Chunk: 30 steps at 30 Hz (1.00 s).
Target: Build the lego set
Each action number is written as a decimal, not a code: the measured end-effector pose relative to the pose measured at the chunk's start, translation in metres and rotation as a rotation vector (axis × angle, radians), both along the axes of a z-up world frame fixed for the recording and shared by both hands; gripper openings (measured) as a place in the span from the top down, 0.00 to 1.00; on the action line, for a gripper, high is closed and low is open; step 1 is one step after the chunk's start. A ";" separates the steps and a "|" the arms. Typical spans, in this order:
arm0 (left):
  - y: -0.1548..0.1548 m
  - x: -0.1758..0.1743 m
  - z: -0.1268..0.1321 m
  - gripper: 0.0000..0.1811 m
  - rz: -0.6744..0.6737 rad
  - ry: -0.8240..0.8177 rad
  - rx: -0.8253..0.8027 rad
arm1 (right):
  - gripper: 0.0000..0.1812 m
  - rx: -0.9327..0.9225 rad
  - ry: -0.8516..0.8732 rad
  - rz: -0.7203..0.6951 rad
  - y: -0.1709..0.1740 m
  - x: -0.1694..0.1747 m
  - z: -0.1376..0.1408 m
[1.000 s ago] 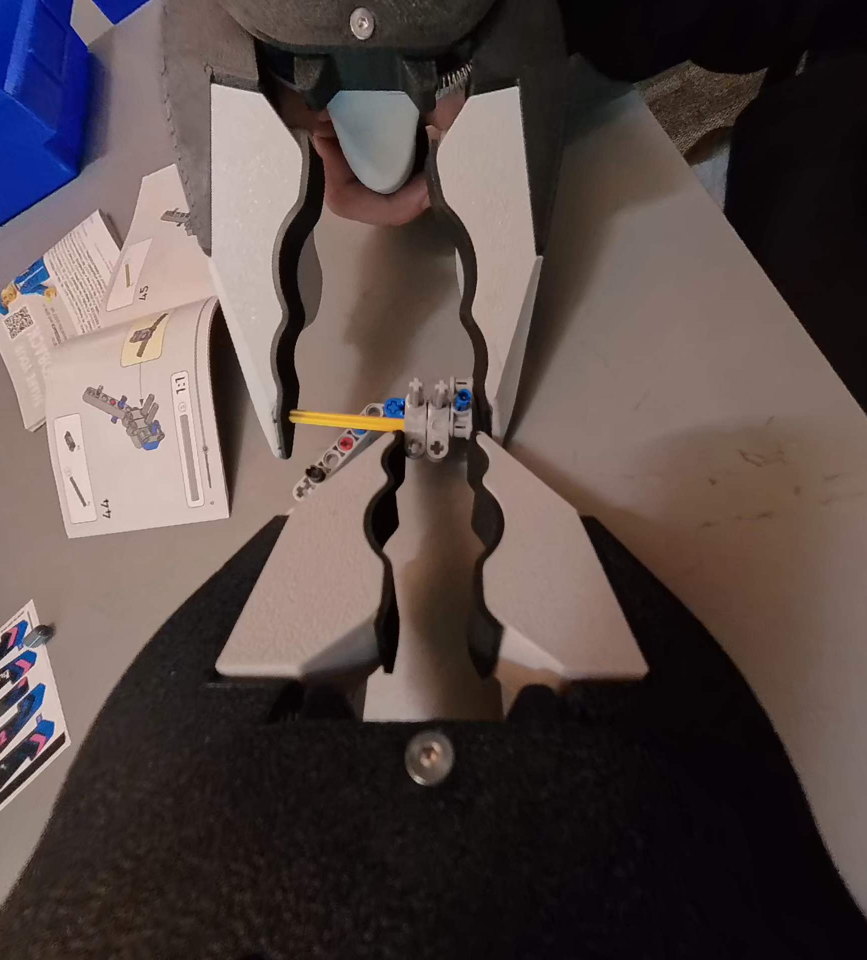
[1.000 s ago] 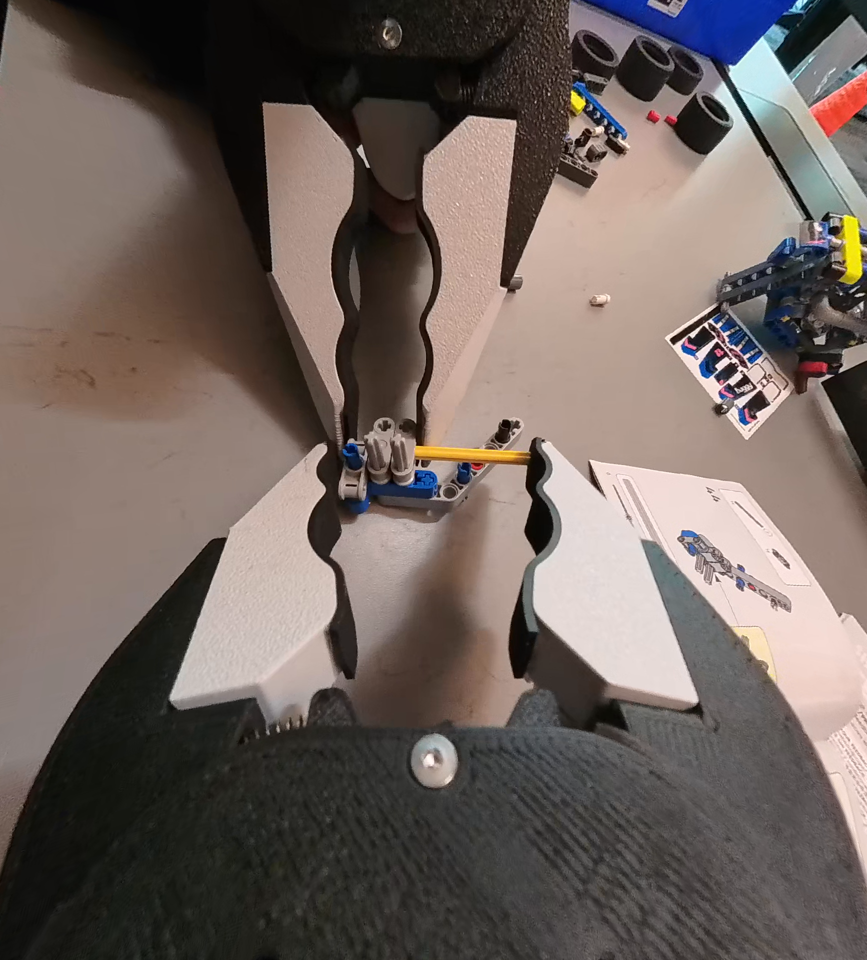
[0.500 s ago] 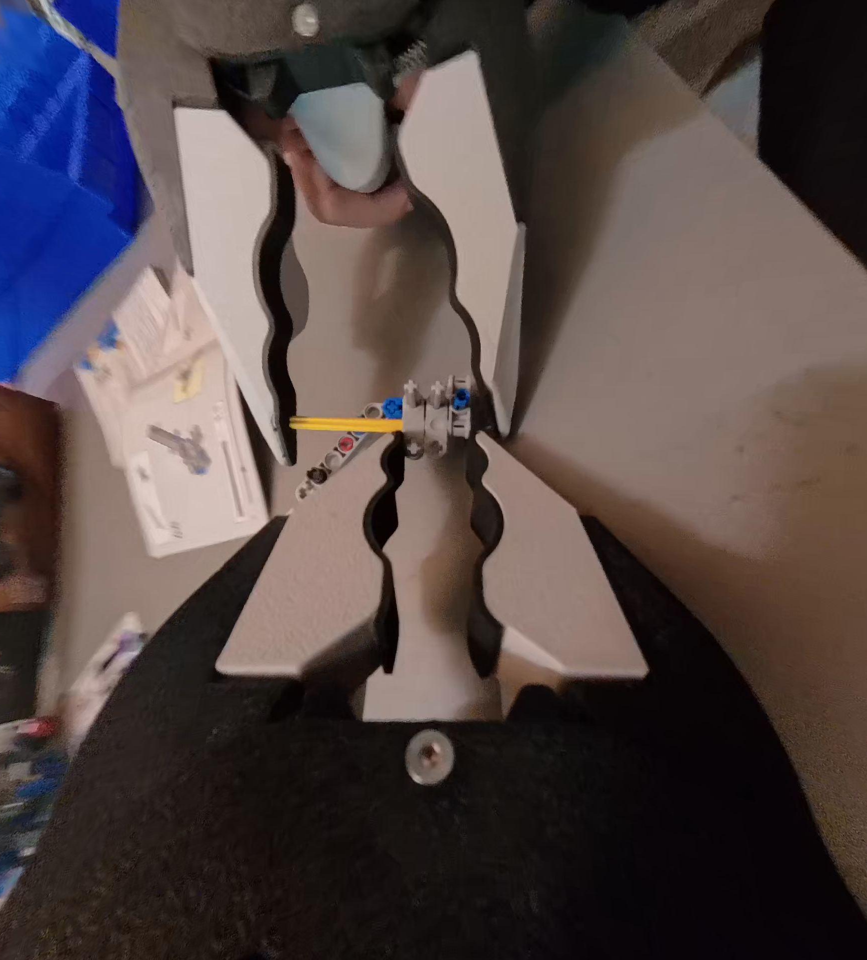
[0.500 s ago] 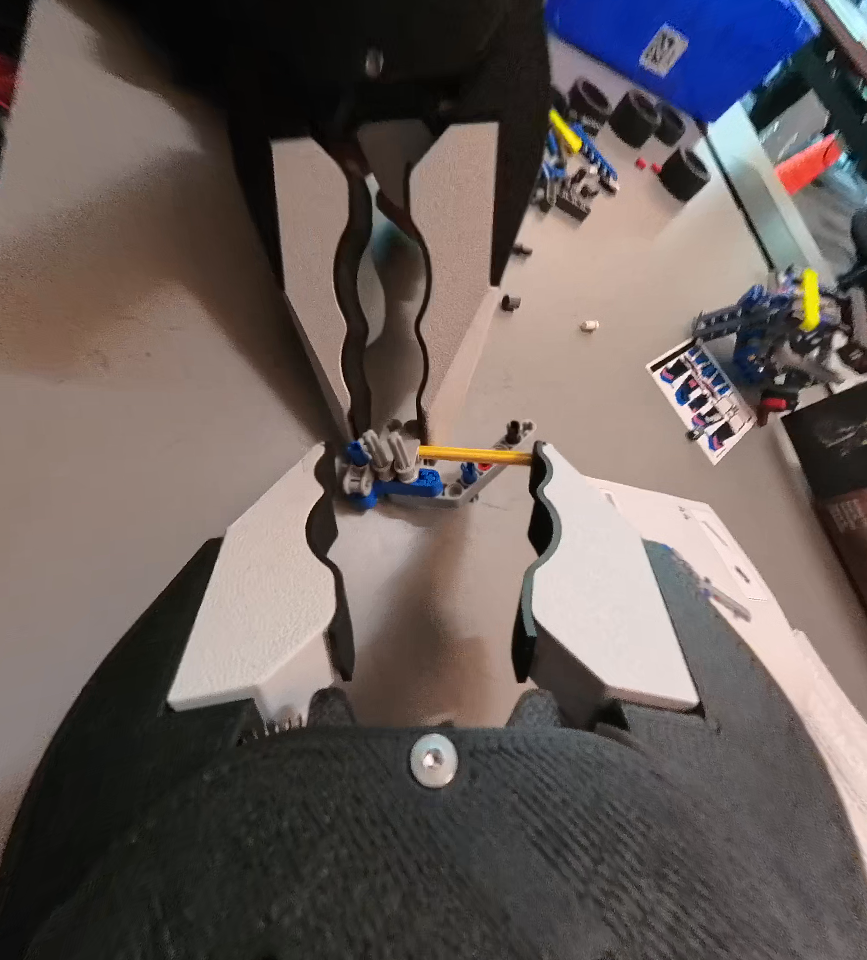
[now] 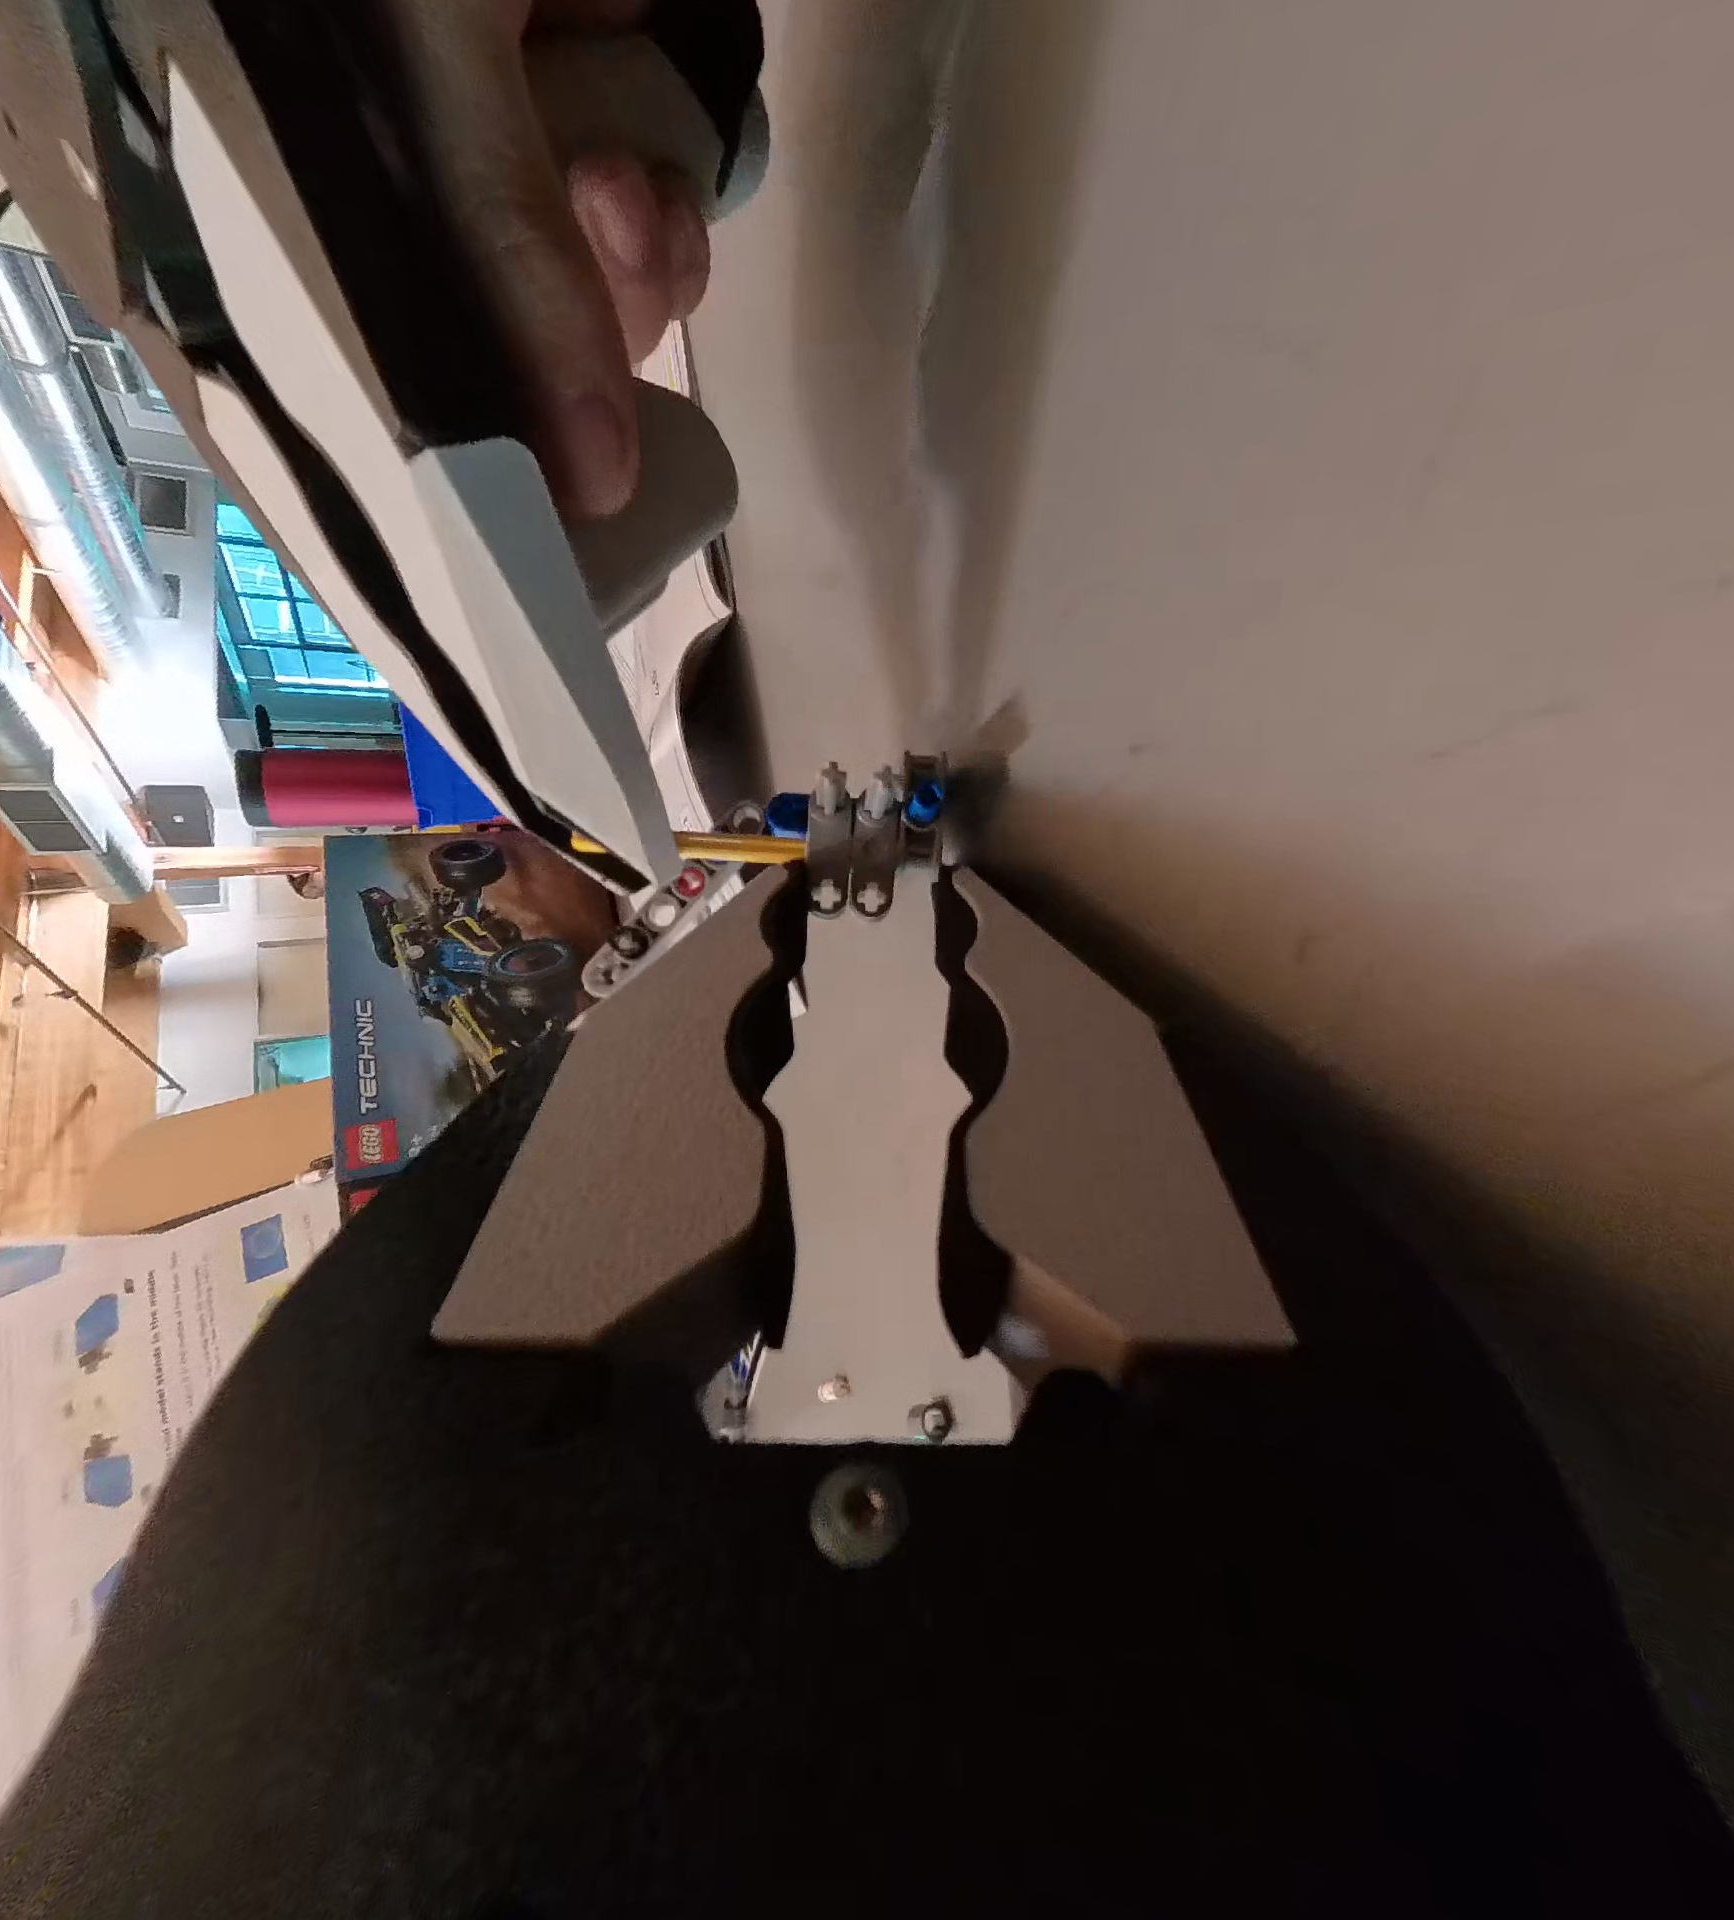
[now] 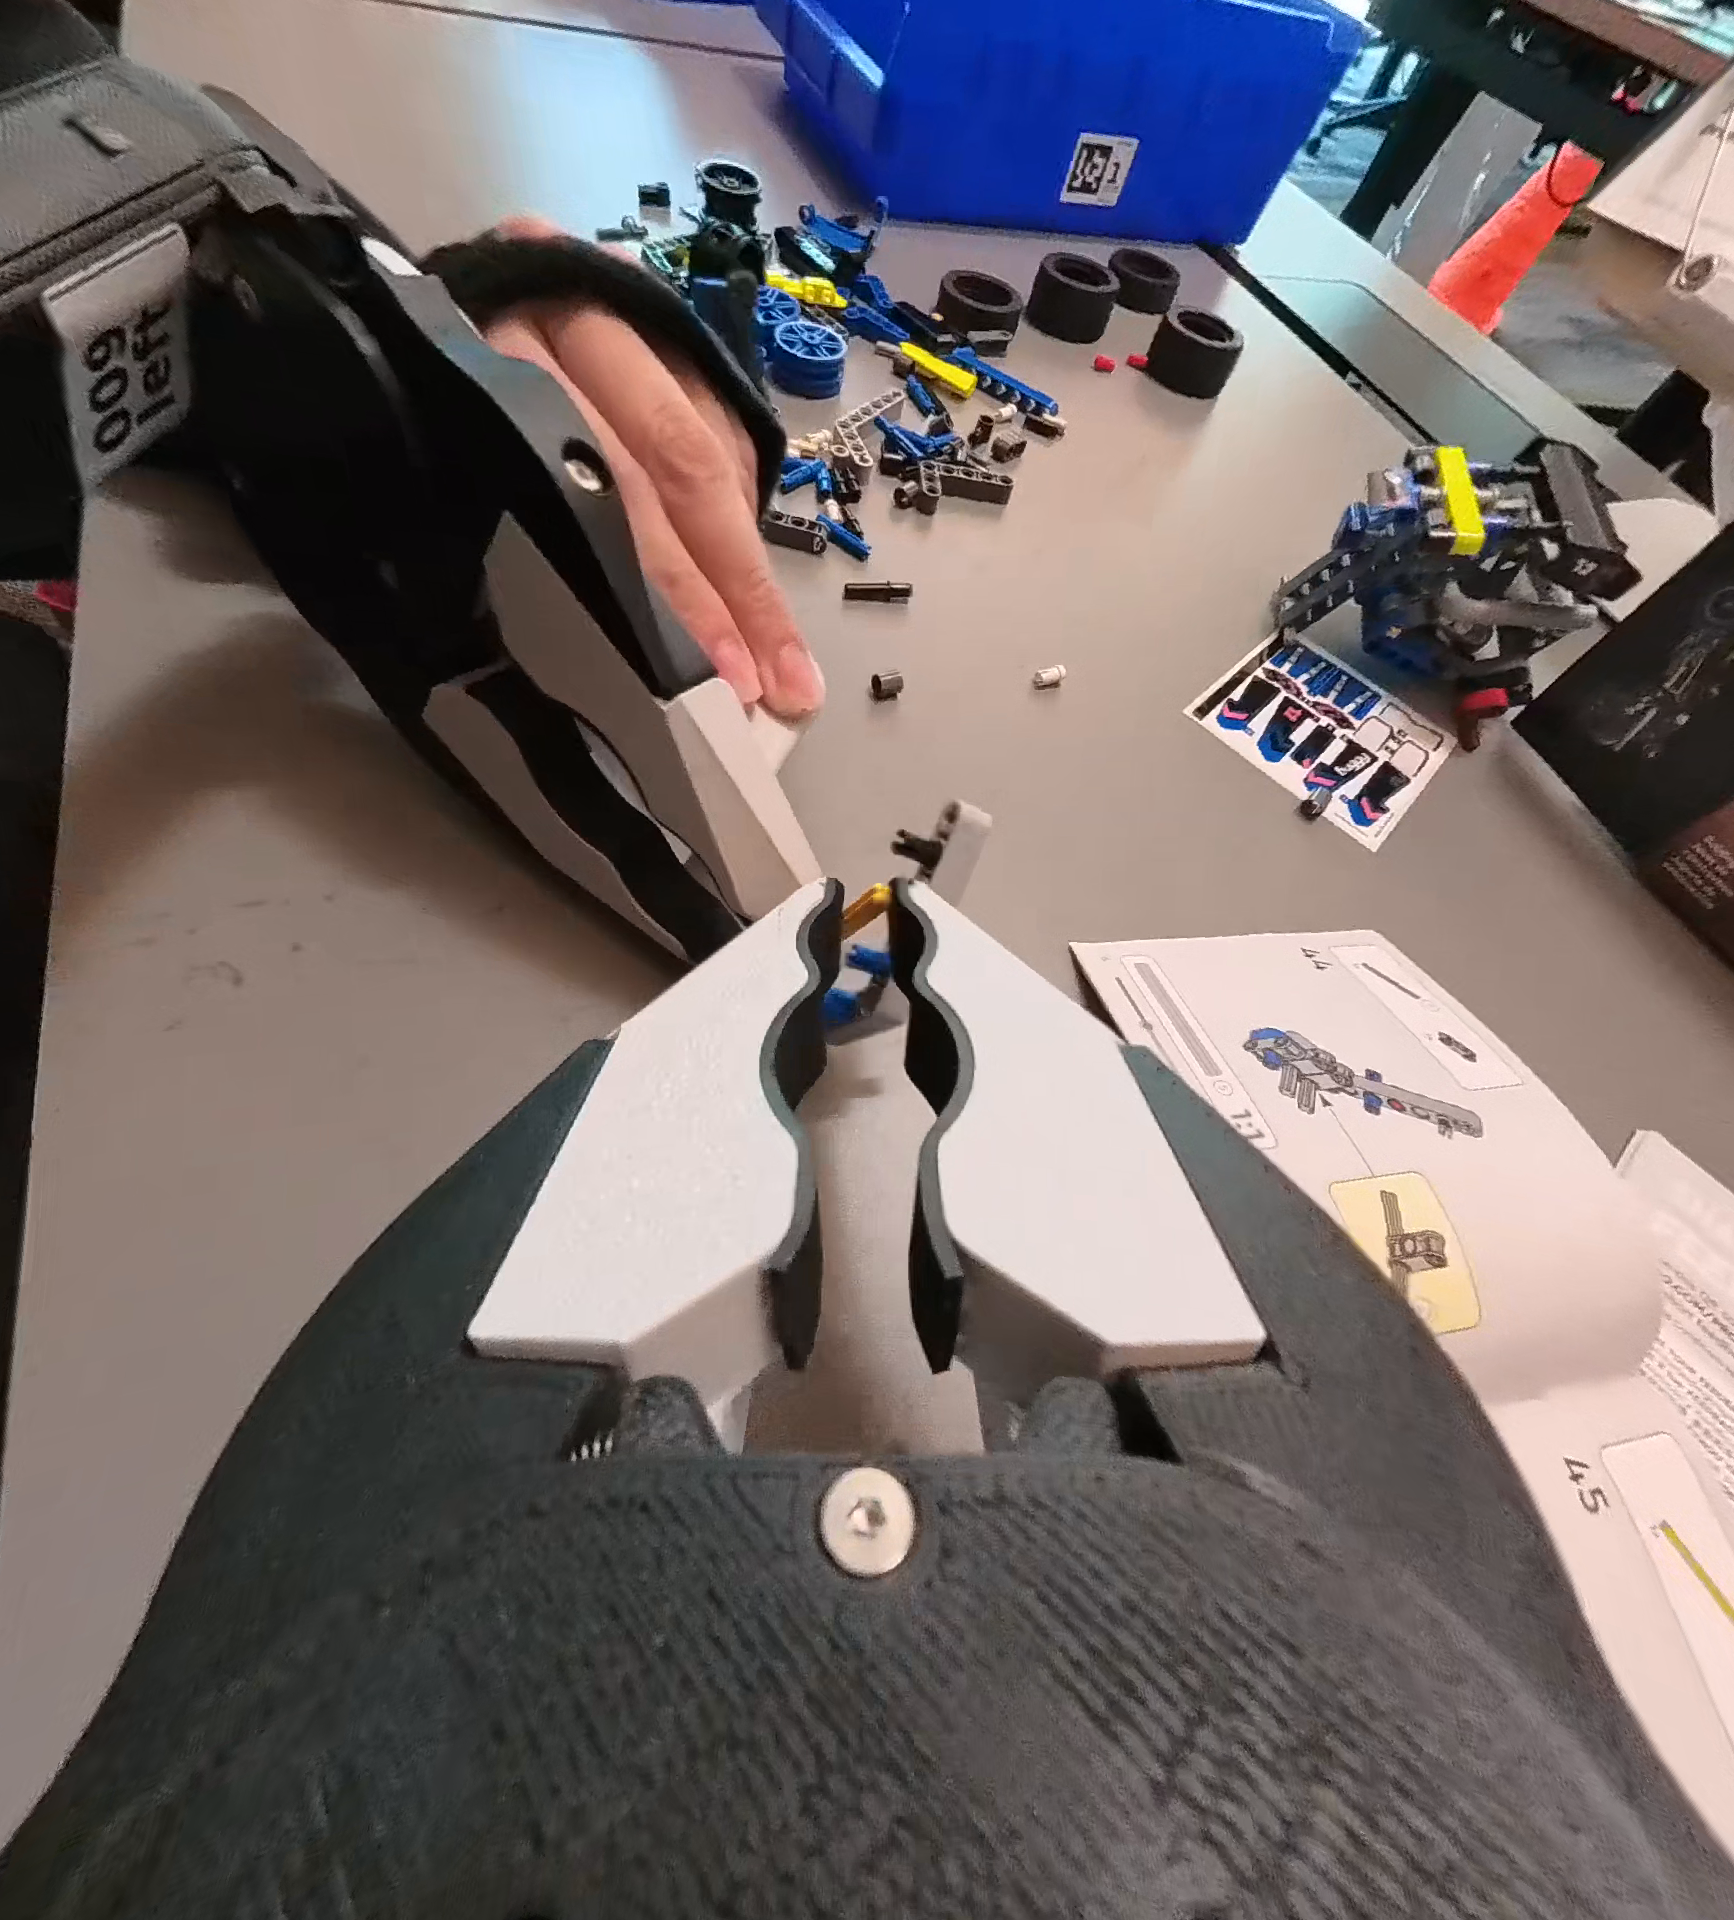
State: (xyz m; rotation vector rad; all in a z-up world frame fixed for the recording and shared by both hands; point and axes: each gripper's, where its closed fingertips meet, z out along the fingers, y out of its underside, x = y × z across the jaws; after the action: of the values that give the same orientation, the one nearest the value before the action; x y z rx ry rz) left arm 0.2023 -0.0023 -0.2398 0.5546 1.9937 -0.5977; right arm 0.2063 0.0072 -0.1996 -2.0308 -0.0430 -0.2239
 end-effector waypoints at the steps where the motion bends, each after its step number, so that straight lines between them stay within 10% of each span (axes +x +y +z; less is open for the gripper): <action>1: 0.000 0.000 -0.001 0.88 -0.001 0.017 -0.009 | 0.96 0.001 -0.007 -0.003 0.001 -0.001 0.001; 12: 0.018 -0.011 -0.003 0.88 0.008 0.536 -0.235 | 0.99 -0.035 0.002 -0.010 0.008 -0.004 -0.008; 30: 0.006 0.014 0.011 0.94 0.275 0.864 -0.555 | 0.99 0.068 0.243 -0.096 0.012 0.020 -0.008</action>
State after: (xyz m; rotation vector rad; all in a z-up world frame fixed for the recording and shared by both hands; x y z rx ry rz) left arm 0.2160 0.0041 -0.2287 -0.3922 2.4590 -1.3036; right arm 0.2262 0.0193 -0.2073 -1.9803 0.2120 -0.0368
